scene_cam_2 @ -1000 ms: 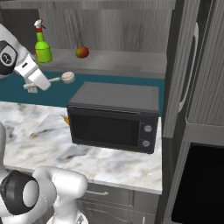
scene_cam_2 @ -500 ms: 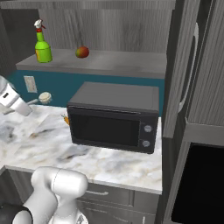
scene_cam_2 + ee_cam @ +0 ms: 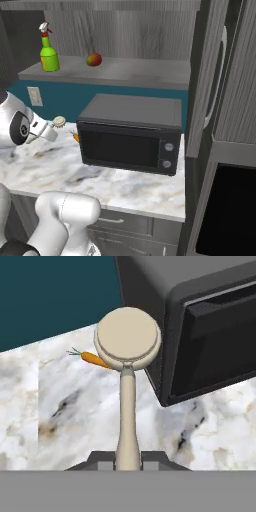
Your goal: Pick the spray and dish brush from the cabinet and place them on the counter.
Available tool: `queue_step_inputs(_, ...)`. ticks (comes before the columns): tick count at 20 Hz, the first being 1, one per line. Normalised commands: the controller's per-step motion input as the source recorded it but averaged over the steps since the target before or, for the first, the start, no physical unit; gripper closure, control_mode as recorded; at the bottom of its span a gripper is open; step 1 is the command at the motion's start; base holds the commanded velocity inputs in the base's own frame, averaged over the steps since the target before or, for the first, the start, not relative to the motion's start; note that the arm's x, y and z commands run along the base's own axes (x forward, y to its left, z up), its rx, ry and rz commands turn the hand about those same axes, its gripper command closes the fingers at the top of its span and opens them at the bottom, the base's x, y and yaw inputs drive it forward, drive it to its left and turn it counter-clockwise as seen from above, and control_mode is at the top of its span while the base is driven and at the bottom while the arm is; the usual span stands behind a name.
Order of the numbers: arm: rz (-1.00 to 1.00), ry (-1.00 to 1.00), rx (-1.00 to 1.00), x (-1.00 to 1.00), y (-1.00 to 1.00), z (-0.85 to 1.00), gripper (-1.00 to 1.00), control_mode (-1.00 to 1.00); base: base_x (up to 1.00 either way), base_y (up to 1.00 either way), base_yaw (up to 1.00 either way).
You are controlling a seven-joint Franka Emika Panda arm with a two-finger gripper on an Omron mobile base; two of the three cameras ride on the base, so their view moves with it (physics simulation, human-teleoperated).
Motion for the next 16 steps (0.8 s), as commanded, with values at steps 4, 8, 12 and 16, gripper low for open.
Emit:
queue_step_inputs(4, 0.25, 0.08, -0.10, 0.59, 0.32, -0.79, 1.00, -1.00, 0.00, 0.00, 0.00)
queue_step_inputs(8, 0.25, 0.02, -0.13, 0.48, 0.49, -0.81, 1.00, -1.00, 0.00, 0.00, 0.00)
queue_step_inputs(12, 0.24, -0.06, -0.22, 0.14, 0.56, -0.68, 1.00, -1.00, 0.00, 0.00, 0.00)
queue_step_inputs(16, 0.12, 0.19, -0.21, 0.28, 0.35, -0.62, 1.00, -1.00, 0.00, 0.00, 0.00)
